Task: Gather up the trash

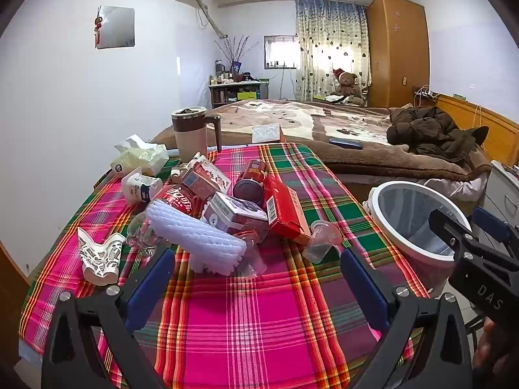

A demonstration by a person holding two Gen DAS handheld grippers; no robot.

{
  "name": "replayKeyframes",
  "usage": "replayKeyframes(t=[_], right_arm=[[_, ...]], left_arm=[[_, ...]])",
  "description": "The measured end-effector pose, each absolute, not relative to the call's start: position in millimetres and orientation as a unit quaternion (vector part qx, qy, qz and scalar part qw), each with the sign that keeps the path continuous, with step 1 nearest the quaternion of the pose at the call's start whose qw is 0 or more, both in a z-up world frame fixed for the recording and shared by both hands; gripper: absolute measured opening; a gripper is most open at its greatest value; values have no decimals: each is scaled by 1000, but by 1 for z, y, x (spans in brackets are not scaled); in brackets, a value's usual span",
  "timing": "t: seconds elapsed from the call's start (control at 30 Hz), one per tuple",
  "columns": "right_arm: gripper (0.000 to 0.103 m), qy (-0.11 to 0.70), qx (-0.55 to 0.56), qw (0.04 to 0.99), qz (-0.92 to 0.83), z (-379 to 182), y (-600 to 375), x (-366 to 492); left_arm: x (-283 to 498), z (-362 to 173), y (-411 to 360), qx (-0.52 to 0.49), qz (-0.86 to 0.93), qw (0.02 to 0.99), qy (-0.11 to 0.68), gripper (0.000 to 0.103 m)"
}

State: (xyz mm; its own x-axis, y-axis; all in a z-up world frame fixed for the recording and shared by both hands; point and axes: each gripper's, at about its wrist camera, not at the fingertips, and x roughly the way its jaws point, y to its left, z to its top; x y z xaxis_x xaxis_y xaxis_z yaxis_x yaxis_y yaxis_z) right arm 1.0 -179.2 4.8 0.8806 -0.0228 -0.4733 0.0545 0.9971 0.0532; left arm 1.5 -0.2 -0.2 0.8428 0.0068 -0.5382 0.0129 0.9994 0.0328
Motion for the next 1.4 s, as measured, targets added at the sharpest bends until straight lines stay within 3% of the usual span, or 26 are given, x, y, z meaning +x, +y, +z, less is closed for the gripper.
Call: replayKeyframes(t=[1.4], right_arm=[[84, 248, 30, 968, -20, 7, -178, -1]], left_arm=[[-5, 2, 3, 9, 10, 963, 270, 103]])
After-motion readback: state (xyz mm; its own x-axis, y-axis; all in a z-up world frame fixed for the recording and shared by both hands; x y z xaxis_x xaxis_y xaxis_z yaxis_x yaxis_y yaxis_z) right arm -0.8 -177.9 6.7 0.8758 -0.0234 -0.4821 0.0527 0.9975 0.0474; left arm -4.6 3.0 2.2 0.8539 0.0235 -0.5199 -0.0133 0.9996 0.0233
